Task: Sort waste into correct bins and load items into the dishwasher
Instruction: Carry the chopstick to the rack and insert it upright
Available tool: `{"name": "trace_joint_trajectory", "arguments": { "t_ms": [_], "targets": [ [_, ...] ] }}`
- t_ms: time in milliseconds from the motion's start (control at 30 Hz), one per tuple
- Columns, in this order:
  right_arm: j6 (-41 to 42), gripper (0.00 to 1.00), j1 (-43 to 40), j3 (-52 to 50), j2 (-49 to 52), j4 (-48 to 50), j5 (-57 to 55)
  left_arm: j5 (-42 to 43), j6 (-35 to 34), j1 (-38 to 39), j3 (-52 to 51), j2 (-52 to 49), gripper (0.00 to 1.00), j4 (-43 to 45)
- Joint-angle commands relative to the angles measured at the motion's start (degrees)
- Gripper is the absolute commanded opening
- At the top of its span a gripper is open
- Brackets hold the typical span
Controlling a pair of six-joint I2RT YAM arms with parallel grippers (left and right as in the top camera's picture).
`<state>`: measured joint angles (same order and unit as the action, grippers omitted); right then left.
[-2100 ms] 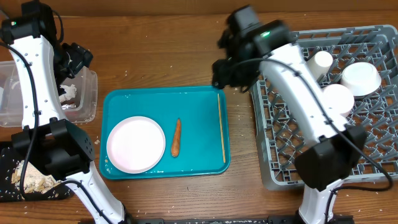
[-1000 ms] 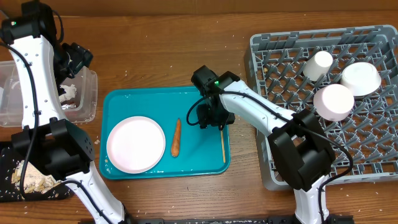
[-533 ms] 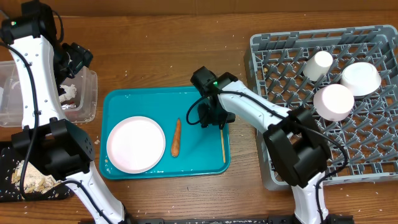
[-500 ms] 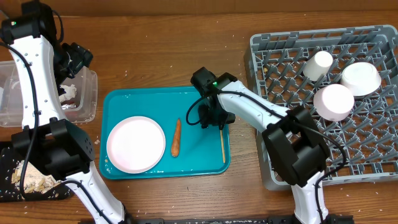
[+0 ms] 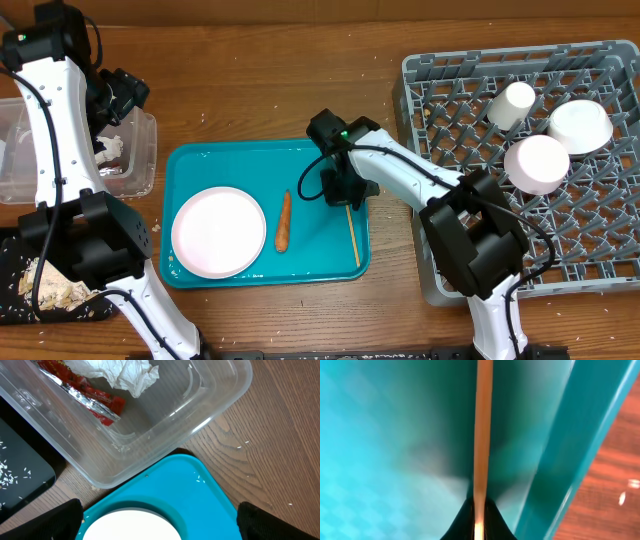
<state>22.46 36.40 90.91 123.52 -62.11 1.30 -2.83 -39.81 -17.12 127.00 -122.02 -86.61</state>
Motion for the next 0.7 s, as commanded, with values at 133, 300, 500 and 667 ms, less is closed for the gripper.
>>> {"name": "trace_joint_trajectory", "arguments": {
  "t_ms": [133,300,500,667],
  "targets": [
    [0.04,0.04,-5.97,17.59,-0.13,-10.84,0.72,-0.74,1.27,-0.11,-0.15,0.83,1.0,0.07],
    [-5.05,0.04,-13.7,34.32,-0.44,-19.47,0.7,-0.74,1.27,-0.11,-0.15,0.83,1.0,0.07],
    [-13.03,0.04,-24.2,43.08,-0.48,-21.81,0.94,-0.74,1.27,-0.11,-0.15,0.83,1.0,0.07],
    [-19.34,0.04,-30.03,39.85,-0.13,-21.75,4.79,-0.74,1.27,-0.11,-0.15,0.83,1.0,0.07]
  ]
}}
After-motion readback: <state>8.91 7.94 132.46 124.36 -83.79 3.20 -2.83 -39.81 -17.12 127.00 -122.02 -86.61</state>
